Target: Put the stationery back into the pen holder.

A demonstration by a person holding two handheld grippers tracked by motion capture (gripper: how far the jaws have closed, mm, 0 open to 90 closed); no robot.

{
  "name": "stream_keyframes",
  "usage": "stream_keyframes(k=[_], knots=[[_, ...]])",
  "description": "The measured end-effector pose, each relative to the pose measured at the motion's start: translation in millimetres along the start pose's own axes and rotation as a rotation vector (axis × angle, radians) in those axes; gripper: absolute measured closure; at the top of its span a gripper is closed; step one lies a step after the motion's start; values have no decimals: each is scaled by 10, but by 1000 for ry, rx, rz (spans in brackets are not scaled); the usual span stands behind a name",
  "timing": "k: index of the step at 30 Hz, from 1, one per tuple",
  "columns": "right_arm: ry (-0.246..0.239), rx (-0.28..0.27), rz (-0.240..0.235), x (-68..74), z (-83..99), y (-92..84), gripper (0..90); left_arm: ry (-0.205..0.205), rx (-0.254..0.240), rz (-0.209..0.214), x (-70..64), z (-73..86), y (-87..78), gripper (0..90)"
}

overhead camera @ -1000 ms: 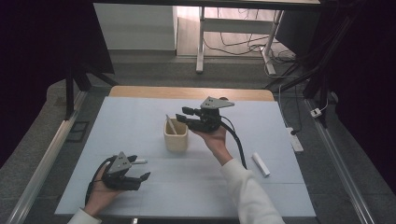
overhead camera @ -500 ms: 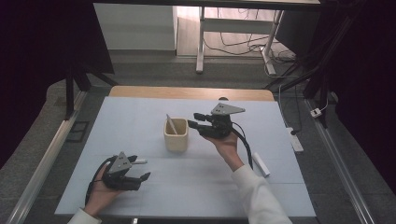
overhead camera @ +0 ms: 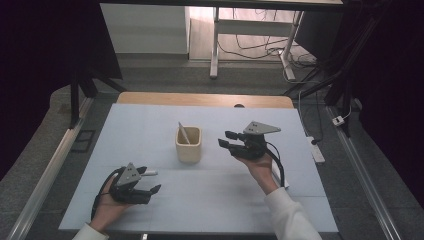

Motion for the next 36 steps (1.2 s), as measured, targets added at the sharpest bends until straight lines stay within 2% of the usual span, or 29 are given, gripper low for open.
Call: stream_keyframes(k=[9, 21, 25, 29, 36], knots=[[19, 33, 39, -145, 300, -355, 516, -2, 3, -4, 5, 3, 0, 181], [-40, 102, 108, -227, 622, -732, 489, -2, 3, -5, 0, 3, 1, 181], [-46, 115, 126, -247, 717, -849, 482, -1, 7, -7, -1, 4, 4, 181], [-38, 124, 156, -304, 820, -974, 474, -4, 1, -10, 1, 3, -5, 181], [-13, 137, 168, -395, 984, -1108, 463, -4, 3, -10, 1, 3, -2, 181]])
Point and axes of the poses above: each handheld gripper's, and its own axes: y roughly forward along the jaws, z roughly out of its underside, x roughly to its left, the point moved 7 cm from there along y, roughly forward along the jaws, and after that the axes turned 13 degrees about z, right-handed, at the moved point
